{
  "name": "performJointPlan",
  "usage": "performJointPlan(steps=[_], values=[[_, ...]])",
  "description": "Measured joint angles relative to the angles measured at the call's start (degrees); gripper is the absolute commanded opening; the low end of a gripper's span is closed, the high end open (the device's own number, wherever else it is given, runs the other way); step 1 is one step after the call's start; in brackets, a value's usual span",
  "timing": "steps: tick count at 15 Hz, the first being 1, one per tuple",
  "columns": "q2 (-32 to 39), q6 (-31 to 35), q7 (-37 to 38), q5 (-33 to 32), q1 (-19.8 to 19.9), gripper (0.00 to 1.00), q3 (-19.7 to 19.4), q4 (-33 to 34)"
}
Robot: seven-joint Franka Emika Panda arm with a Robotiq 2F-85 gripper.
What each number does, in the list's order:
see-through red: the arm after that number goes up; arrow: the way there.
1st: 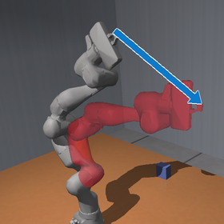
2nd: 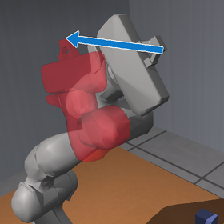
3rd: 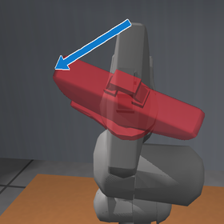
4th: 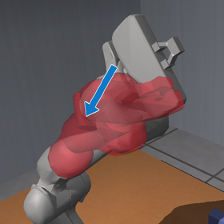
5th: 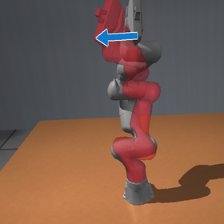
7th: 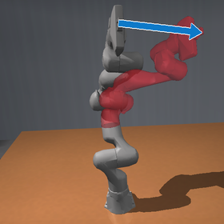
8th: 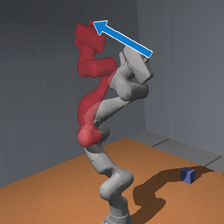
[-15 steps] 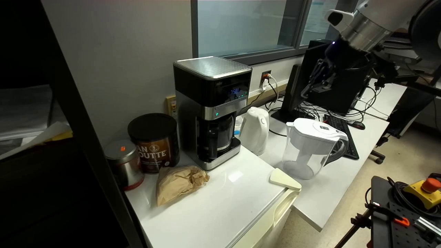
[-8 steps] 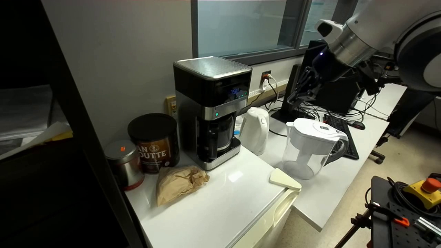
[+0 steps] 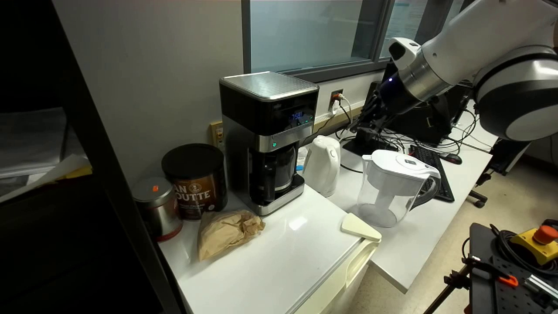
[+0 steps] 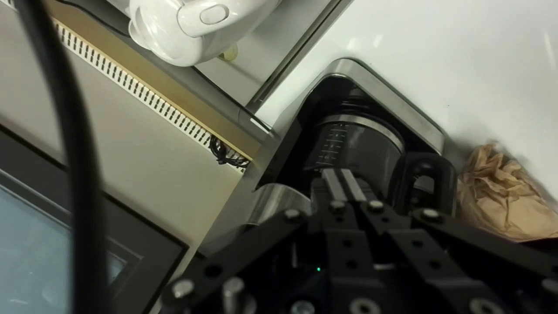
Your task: Press the button on the coffee machine
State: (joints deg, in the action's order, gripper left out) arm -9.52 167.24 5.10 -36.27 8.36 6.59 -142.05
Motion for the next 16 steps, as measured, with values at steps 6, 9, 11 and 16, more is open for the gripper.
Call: performJointPlan(steps=[6, 9, 11, 16], values=[[3.1, 1.5, 17.9, -18.5, 4.9, 0.0, 3.0, 4.5], [4.8, 1.5, 25.1, -24.8, 5.1, 0.0, 3.7, 6.5], [6.1, 1.5, 29.1, -28.4, 5.1, 0.0, 4.1, 7.7], [9.6, 1.4, 37.1, -35.5, 4.9, 0.0, 4.4, 10.8]])
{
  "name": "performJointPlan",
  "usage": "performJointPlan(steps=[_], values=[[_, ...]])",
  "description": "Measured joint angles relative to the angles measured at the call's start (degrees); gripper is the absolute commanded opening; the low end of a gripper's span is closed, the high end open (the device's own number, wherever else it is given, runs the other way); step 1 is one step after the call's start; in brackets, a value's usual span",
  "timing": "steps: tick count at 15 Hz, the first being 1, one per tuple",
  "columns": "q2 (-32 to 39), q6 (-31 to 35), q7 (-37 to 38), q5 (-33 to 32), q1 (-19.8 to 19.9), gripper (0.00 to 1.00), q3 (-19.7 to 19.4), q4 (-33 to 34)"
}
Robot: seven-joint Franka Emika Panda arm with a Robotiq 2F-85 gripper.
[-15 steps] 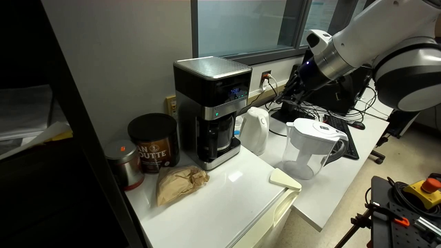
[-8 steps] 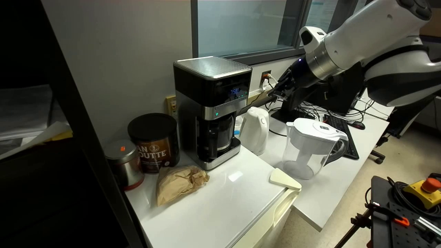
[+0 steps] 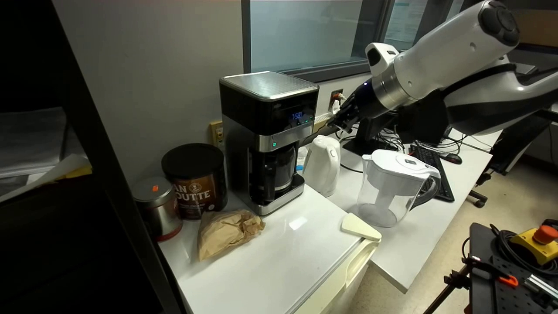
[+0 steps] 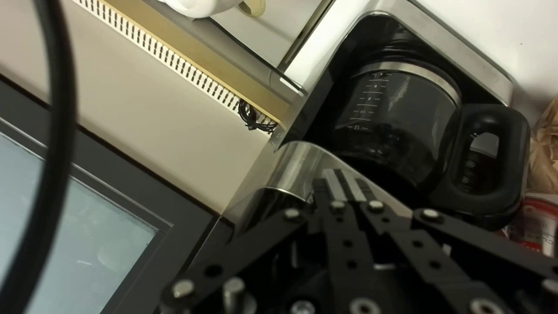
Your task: Press the button on the coffee machine
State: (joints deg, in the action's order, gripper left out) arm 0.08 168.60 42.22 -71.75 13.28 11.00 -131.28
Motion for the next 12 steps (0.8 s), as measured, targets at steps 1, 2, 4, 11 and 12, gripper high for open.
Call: performJointPlan(steps=[1, 2, 4, 11, 12], values=[[0.8, 0.0, 1.3, -1.1, -0.1, 0.0, 0.0, 0.7], [1.6, -0.1, 2.5, -2.2, -0.1, 0.0, 0.0, 1.4], [3.2, -0.2, 4.6, -4.0, -0.3, 0.0, 0.1, 2.8], [7.7, -0.9, 10.8, -9.3, -1.1, 0.0, 0.1, 7.6], [8.1, -1.0, 11.3, -9.9, -1.2, 0.0, 0.1, 8.2]])
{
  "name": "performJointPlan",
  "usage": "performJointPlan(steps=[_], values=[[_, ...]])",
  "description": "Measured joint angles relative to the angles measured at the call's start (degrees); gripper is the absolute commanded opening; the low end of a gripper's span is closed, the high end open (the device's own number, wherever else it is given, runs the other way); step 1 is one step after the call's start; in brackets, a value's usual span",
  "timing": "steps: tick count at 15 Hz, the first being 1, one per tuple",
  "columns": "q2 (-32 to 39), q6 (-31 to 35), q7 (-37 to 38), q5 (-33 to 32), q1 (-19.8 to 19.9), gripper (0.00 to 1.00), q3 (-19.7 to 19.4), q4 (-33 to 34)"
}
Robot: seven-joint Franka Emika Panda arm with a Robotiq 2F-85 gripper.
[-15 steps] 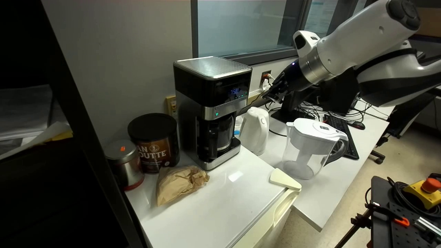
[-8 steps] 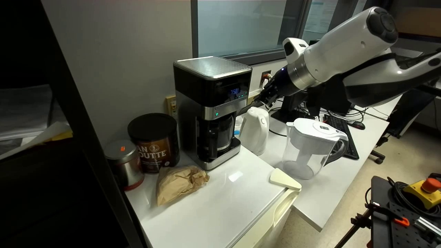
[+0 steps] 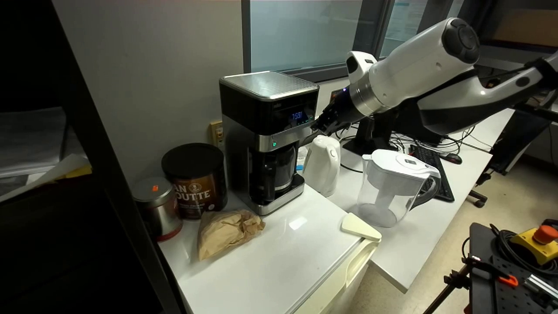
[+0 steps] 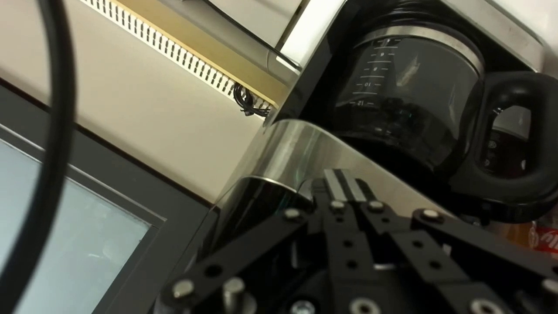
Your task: Press the button on the coffee machine
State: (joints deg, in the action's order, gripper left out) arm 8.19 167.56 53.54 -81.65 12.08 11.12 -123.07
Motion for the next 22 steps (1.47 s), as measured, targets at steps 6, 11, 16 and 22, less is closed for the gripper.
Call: performJointPlan(steps=[6, 11, 16, 22], values=[[0.7, -1.3, 3.0, -2.6, -0.6, 0.0, 0.0, 1.0], [0.8, -2.0, 4.0, -3.3, -0.8, 0.0, 0.0, 0.9], [-0.6, 0.4, 2.4, -3.4, -0.5, 0.0, 0.0, -0.3], [-8.1, 7.9, 1.2, -6.5, 0.5, 0.0, -0.5, -6.1]])
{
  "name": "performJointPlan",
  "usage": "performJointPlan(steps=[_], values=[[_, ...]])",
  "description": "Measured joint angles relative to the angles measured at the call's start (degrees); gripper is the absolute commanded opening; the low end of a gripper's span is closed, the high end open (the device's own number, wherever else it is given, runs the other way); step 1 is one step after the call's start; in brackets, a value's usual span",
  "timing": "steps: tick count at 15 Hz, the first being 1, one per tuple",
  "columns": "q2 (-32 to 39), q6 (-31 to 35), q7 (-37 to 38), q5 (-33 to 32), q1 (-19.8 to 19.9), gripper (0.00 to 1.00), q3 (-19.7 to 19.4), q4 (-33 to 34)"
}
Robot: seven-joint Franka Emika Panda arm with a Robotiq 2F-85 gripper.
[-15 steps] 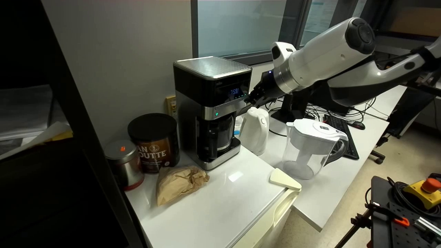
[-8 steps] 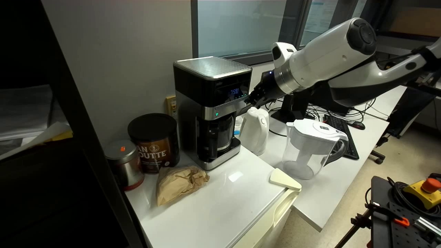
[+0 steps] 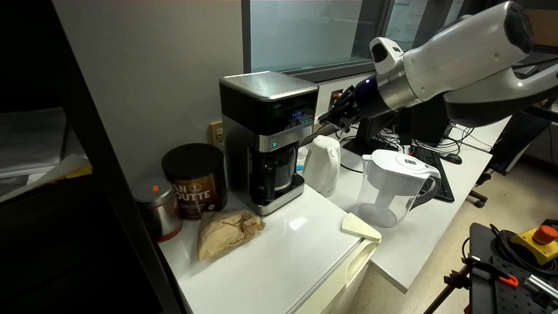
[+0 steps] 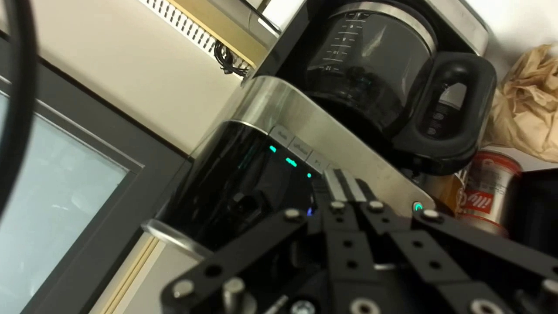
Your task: Press the button on the coffee machine
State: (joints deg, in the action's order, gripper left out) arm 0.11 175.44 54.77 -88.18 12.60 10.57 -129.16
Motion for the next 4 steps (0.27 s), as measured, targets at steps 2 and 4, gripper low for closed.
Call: performJointPlan(steps=[2, 4], values=[[-2.6, 2.4, 0.0, -1.5, 0.5, 0.0, -0.5, -1.9], [-5.1, 4.8, 0.0, -2.9, 1.0, 0.0, -1.2, -3.8]])
